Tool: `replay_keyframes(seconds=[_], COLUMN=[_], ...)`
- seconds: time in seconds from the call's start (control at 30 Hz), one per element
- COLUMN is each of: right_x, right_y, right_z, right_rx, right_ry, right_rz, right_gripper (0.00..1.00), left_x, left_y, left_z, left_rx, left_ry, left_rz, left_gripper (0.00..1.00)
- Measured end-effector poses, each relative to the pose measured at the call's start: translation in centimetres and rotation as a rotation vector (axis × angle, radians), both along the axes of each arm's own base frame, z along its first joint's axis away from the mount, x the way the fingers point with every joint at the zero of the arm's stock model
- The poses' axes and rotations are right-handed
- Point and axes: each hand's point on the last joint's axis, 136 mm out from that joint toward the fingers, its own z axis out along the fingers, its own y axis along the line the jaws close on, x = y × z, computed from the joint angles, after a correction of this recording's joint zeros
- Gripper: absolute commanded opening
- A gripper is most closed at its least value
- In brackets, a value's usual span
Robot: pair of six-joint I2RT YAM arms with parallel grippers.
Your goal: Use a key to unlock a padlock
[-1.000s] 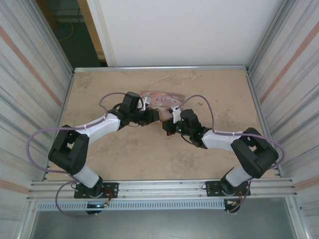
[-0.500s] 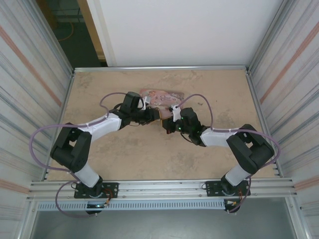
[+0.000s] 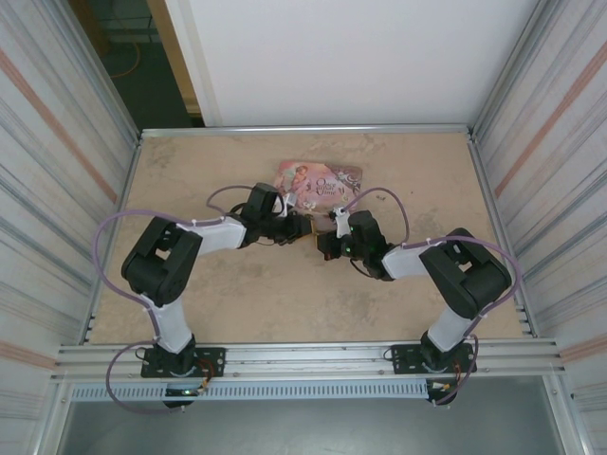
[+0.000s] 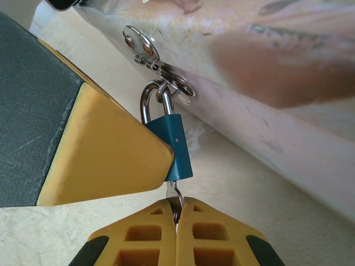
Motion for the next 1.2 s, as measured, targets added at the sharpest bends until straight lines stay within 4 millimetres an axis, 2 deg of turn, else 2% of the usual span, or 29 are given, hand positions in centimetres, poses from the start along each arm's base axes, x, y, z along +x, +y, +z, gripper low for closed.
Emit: replay_keyframes(seconds=[0.23,0.4,0.57,0.73,0.9,1.2], right_x=[0.0,-0.1,-0.3,-0.4,-0.7,-1.5], right_y=[-0.3,-0.5,-0.7,-0.4,-0.4,0.0], right_z=[-0.6,-1.1,-1.5,-1.5,-1.1,-0.8], right_rx=[0.000,-0.002,-0.002,0.001,0.009,0.087], right_ry=[0.016,0.041,0.074,0.121,0.179,0.322], right_rz=[-0.008,-0.008,-0.014,-0.012,-0.016,-0.065], right_gripper=[0.00,0.00,0.00,0.00,0.00,0.00], left_x=[-0.4,-0.8,-1.4,-1.4,-1.9,-3.7], left_y=[-0.3,-0.2,1.1,3.3,5.3,7.5], left_z=[-0.2,-0.2,0.6,3.0,4.7,4.1], left_rx=[-0.006,-0.006,-0.012,-0.027,-0.034,-0.059], left_ry=[0.017,0.028,0.025,-0.021,-0.087,-0.117], left_rz=[-0.007,-0.012,0.004,0.054,0.114,0.219], left_gripper=[0.44,0.48,0.51,0.56,0.57,0.55])
